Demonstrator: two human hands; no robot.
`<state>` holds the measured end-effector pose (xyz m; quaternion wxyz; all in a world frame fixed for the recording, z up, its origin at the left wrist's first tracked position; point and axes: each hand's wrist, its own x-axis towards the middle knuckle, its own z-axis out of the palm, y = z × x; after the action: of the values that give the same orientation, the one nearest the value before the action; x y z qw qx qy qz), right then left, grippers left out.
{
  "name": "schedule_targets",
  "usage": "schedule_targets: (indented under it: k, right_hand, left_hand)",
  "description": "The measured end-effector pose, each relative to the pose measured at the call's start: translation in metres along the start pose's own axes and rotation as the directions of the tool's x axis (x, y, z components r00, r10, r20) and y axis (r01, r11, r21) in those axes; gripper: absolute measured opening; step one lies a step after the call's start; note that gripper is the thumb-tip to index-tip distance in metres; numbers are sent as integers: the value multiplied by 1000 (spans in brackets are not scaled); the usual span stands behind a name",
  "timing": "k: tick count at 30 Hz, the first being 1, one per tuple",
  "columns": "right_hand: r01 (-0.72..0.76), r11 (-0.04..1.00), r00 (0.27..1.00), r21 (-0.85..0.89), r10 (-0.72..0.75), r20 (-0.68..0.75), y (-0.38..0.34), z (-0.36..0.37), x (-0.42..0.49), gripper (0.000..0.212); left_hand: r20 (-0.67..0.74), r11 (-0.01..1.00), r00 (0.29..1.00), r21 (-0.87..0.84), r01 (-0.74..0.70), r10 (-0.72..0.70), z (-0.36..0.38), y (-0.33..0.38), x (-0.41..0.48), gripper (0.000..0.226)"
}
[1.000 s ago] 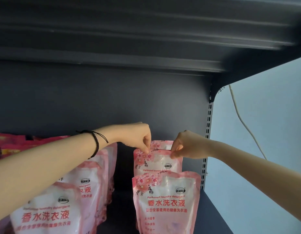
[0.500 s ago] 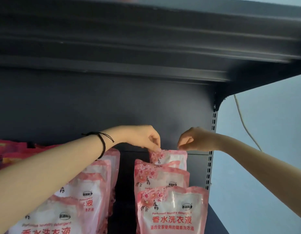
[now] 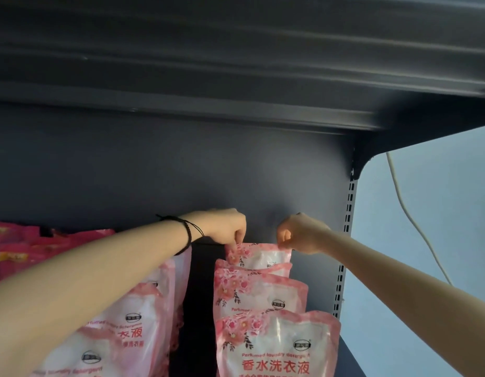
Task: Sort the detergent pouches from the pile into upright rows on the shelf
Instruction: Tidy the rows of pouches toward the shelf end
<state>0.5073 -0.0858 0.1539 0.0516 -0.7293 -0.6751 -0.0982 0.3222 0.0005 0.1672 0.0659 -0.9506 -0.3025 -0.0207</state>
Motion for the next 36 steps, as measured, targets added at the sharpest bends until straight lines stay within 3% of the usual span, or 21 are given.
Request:
schedule_targets:
  k: [9, 13, 15, 17, 19, 21, 22, 27, 29, 33, 36]
  right_hand:
    - [22, 1000, 1000, -3, -22, -19, -13, 1, -3, 15]
    - [5, 984, 999, 177, 3, -44, -6, -3, -20, 26]
    - [-9, 946, 992, 323, 50, -118, -4, -6, -35, 19]
    - [-7, 828, 974, 560, 131, -182, -4, -8, -58, 9]
    - [44, 660, 949, 750, 208, -239, -4, -4, -89, 14]
    - [115, 584, 913, 804, 257, -317, -5, 8, -120, 20]
    - [137, 554, 903, 821, 271, -334, -9, 16, -134, 23]
    - [151, 327, 896, 933, 352, -269, -28, 57, -172, 25]
    - [178, 246, 900, 953, 352, -258, -37, 71, -183, 33]
    - [266, 87, 864, 960, 420, -277, -52, 107, -205, 39]
    - [234, 1, 893, 972, 396, -215, -67, 132, -213, 39]
  left_hand:
    - [-51, 993, 999, -121, 12, -18, 1, -13, -28, 28]
    - [-131, 987, 991, -159, -1, -20, -10, -5, -41, 33]
    - [-202, 981, 979, -191, -32, -7, -23, 6, -54, 28]
    - [-337, 938, 941, -328, -109, -9, -37, 22, -75, 22]
    - [-530, 820, 846, -508, -265, -55, -41, 39, -103, 18]
    - [-680, 709, 725, -565, -422, -110, -32, 59, -130, 19]
    - [-701, 672, 703, -579, -461, -122, -22, 70, -140, 20]
    - [-599, 603, 783, -692, -398, -170, 23, 98, -141, 18]
    - [-609, 550, 744, -734, -399, -275, 44, 100, -141, 19]
    - [-584, 327, 559, -804, -496, -589, 109, 117, -159, 24]
    - [-522, 198, 575, -824, -531, -630, 140, 130, -167, 41]
